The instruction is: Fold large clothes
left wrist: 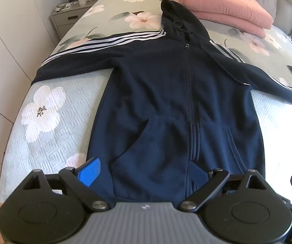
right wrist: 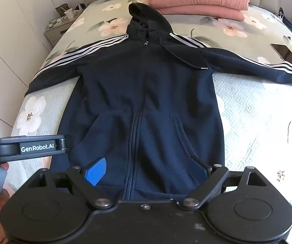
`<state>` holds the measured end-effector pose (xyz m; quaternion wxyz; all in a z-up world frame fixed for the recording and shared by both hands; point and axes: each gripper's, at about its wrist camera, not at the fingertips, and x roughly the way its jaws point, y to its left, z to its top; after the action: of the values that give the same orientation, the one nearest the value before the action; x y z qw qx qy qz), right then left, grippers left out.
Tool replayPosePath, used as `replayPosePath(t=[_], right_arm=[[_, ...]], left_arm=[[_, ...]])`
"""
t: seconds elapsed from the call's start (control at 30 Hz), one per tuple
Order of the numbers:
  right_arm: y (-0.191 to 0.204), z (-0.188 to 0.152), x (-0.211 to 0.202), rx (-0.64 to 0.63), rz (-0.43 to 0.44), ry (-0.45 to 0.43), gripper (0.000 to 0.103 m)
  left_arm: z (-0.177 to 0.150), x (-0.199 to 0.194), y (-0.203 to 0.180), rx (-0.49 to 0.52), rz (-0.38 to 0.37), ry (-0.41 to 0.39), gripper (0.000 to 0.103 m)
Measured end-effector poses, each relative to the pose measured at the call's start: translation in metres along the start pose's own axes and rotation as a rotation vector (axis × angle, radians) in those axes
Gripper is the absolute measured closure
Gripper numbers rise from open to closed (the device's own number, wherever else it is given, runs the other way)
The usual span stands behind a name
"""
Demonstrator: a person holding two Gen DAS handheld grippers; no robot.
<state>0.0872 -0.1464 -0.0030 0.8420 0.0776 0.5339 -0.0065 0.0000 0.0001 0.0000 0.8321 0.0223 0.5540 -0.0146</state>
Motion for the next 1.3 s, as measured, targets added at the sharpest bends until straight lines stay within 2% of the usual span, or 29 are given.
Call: replayPosePath(t=[0.23, 0.9, 1.07, 1.3], right_arm=[[0.003, 0.003, 0.005, -0.015, 0.004, 0.017, 0.000], [-0.007, 0.000, 0.003, 0.010, 0.011, -0.020, 0.000], [-0.006, 0.001, 0.008, -0.003, -0.015, -0.003, 0.000], [-0.004, 0.002, 0.011, -0.002, -0.006, 0.001, 0.000]], left_arm=[[0.002, -0.001, 0.002, -0.010, -0.003, -0.002, 0.008], [0.002, 0.001, 0.000, -0.006, 0.002, 0.002, 0.008], [0.002, 0.001, 0.003, -0.013, -0.005, 0.002, 0.008], [0.002, 0.003, 0.003, -0.015, -0.006, 0.006, 0.008]])
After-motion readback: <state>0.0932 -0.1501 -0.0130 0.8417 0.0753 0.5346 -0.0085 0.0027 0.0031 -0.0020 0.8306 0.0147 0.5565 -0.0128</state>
